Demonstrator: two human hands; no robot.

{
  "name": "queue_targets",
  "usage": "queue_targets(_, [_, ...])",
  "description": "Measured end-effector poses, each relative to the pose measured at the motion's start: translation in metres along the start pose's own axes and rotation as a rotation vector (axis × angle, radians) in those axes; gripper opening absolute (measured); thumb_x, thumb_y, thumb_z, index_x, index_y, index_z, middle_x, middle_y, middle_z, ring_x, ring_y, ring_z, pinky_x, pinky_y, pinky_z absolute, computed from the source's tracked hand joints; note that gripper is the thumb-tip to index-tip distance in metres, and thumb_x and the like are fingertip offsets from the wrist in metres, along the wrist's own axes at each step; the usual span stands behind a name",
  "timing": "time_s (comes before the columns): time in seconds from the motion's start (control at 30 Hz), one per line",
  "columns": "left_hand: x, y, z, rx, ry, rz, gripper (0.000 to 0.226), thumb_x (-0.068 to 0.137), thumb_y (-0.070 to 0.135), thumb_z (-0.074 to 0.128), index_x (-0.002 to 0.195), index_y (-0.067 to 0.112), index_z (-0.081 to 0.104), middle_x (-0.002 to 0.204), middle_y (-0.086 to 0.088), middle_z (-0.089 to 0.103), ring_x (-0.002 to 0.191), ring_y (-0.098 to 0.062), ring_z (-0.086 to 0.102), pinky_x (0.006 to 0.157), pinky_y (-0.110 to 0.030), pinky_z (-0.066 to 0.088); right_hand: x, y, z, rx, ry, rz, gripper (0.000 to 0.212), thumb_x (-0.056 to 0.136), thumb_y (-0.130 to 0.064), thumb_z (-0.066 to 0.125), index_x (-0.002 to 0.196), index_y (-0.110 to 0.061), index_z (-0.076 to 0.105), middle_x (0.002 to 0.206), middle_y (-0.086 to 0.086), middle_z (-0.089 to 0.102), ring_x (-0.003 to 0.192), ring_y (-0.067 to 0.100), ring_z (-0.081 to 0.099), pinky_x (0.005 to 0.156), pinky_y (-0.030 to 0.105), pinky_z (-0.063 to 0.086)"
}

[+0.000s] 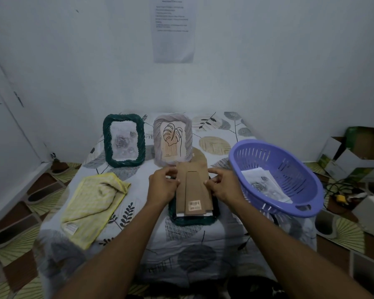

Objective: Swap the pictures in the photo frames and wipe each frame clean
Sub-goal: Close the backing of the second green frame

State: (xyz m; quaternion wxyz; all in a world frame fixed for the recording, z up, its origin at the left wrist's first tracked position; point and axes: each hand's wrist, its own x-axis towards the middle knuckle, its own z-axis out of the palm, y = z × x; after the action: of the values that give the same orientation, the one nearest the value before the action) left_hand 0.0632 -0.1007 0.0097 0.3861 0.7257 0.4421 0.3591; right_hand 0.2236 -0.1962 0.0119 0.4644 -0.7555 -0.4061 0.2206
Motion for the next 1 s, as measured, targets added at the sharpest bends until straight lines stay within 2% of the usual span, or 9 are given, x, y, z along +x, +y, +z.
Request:
queue_targets(0.17, [-0.001, -0.004, 0.000, 0.086, 0.002, 0.046, 0.030, 0.079, 0.006, 0.072, 0.109, 0.011, 0.070, 0.095, -0.002, 0.069, 0.068, 0.003, 0.057, 0.075, -0.018, 0.047, -0.001, 0.007, 0.004, -0.040, -0.022, 0.015, 0.045, 0.086, -0.011, 0.069, 0.129, -0.014, 0.058, 0.076, 0.007, 0.071, 0.080, 0.021, 0.068, 0.080, 0.043, 0.058])
queue_targets(0.37, [-0.002, -0.010, 0.006, 0.166, -0.001, 0.082, 0.032, 0.081, 0.010, 0.072, 0.112, 0.010, 0.069, 0.103, -0.004, 0.071, 0.073, -0.005, 0.060, 0.076, -0.015, 0.045, -0.003, 0.012, 0.005, -0.114, -0.013, -0.018, 0.047, 0.086, -0.012, 0.069, 0.131, -0.015, 0.057, 0.079, 0.006, 0.072, 0.081, 0.018, 0.068, 0.081, 0.040, 0.056])
queue_targets(0.5, [-0.002, -0.015, 0.008, 0.196, 0.000, 0.093, 0.031, 0.081, 0.012, 0.072, 0.111, 0.011, 0.069, 0.103, -0.004, 0.071, 0.076, -0.008, 0.061, 0.081, -0.021, 0.049, -0.001, 0.011, 0.006, -0.159, -0.019, -0.033, 0.048, 0.086, -0.014, 0.069, 0.133, -0.015, 0.056, 0.080, 0.006, 0.072, 0.082, 0.019, 0.068, 0.082, 0.042, 0.057])
queue_targets(0.63, [-0.003, -0.018, 0.009, 0.251, 0.002, 0.131, 0.029, 0.081, 0.014, 0.072, 0.110, 0.013, 0.070, 0.101, -0.002, 0.072, 0.077, -0.008, 0.060, 0.081, -0.021, 0.048, -0.002, 0.013, 0.007, -0.258, -0.019, -0.082, 0.044, 0.085, -0.017, 0.070, 0.128, -0.016, 0.060, 0.078, 0.000, 0.071, 0.076, 0.013, 0.066, 0.079, 0.037, 0.057])
queue_targets(0.73, [-0.003, -0.021, 0.009, 0.299, 0.000, 0.175, 0.027, 0.081, 0.016, 0.072, 0.107, 0.013, 0.071, 0.101, -0.003, 0.073, 0.079, -0.009, 0.060, 0.081, -0.022, 0.048, -0.004, 0.016, 0.009, -0.314, -0.016, -0.110, 0.045, 0.086, -0.021, 0.070, 0.130, -0.017, 0.058, 0.076, -0.003, 0.070, 0.076, 0.011, 0.065, 0.082, 0.038, 0.056])
queue_targets(0.8, [-0.004, -0.022, 0.010, 0.315, 0.003, 0.185, 0.026, 0.081, 0.017, 0.072, 0.107, 0.013, 0.072, 0.102, -0.003, 0.073, 0.084, -0.012, 0.064, 0.084, -0.024, 0.051, -0.004, 0.017, 0.010, -0.350, -0.017, -0.128, 0.048, 0.087, -0.022, 0.069, 0.132, -0.018, 0.056, 0.075, -0.003, 0.070, 0.076, 0.011, 0.064, 0.086, 0.037, 0.054])
queue_targets(0.87, [-0.004, -0.023, 0.010, 0.318, -0.002, 0.193, 0.025, 0.081, 0.016, 0.072, 0.106, 0.013, 0.072, 0.102, -0.004, 0.073, 0.087, -0.014, 0.066, 0.085, -0.028, 0.053, -0.003, 0.017, 0.009, -0.374, -0.022, -0.152, 0.047, 0.087, -0.022, 0.069, 0.132, -0.017, 0.056, 0.076, -0.001, 0.071, 0.076, 0.013, 0.065, 0.082, 0.033, 0.054])
queue_targets(1.0, [-0.004, -0.029, 0.012, 0.353, -0.018, 0.206, 0.021, 0.083, 0.018, 0.069, 0.103, 0.015, 0.072, 0.100, -0.006, 0.072, 0.092, -0.019, 0.064, 0.084, -0.034, 0.053, -0.005, 0.017, 0.008, -0.460, -0.039, -0.199, 0.031, 0.088, -0.023, 0.067, 0.117, -0.011, 0.066, 0.090, 0.008, 0.072, 0.083, 0.021, 0.065, 0.081, 0.038, 0.055])
